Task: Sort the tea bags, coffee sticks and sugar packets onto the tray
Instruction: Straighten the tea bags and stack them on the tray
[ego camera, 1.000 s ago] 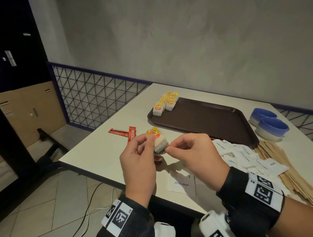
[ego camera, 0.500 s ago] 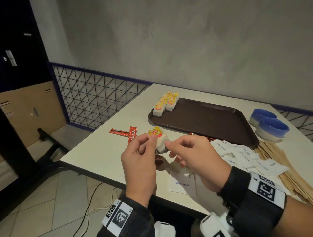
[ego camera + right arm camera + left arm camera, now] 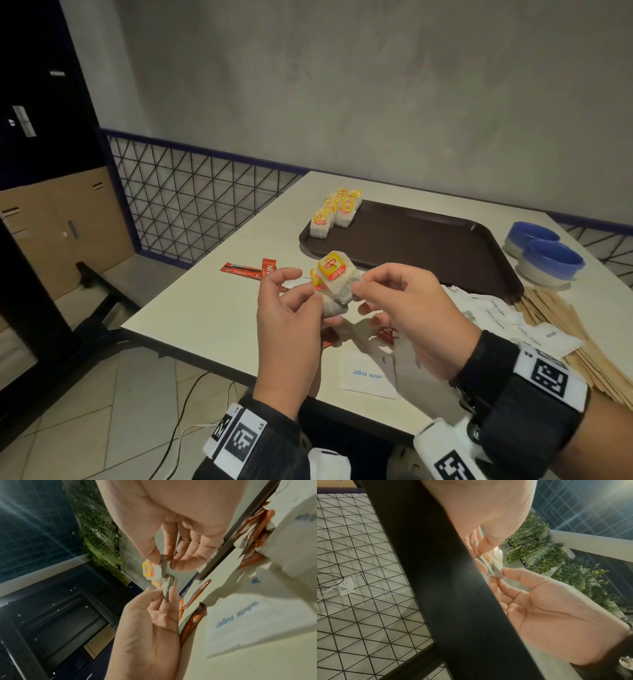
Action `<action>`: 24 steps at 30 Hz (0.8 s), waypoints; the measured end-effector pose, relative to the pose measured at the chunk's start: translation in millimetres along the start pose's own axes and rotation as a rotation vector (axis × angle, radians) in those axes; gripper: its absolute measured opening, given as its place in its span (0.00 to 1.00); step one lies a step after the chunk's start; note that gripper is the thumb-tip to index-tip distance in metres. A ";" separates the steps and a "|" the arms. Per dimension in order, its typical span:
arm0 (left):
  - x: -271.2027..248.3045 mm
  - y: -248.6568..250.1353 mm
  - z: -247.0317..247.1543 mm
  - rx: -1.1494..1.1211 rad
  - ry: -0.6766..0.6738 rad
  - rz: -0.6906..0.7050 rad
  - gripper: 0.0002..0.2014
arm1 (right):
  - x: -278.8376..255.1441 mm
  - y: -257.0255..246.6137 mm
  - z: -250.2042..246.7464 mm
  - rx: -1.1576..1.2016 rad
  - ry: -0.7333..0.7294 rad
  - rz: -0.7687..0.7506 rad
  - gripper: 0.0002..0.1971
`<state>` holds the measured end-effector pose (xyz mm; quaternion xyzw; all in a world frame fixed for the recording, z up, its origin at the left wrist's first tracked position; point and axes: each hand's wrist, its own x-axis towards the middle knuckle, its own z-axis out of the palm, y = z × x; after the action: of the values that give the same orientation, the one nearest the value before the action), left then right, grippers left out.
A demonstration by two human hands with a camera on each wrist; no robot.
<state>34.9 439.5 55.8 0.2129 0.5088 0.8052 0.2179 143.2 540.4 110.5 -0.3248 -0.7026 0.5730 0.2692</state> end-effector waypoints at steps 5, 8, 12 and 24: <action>4.3 -8.1 -3.7 0.094 -0.001 0.035 0.19 | 0.3 -8.8 -18.1 -0.017 -0.043 -0.060 0.04; 5.1 -9.4 -2.9 0.133 -0.002 0.048 0.22 | -2.1 -14.5 -29.4 -0.126 -0.122 -0.064 0.03; 2.1 -6.6 1.2 0.048 -0.019 -0.012 0.19 | -4.7 -12.2 -35.9 -0.223 -0.167 -0.031 0.02; -3.4 -5.3 3.9 0.357 -0.240 0.130 0.02 | -6.3 -10.6 -34.4 -0.208 -0.134 -0.099 0.03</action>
<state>40.6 442.4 52.1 0.3747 0.5988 0.6836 0.1836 171.5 555.8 127.7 -0.2769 -0.7898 0.5035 0.2145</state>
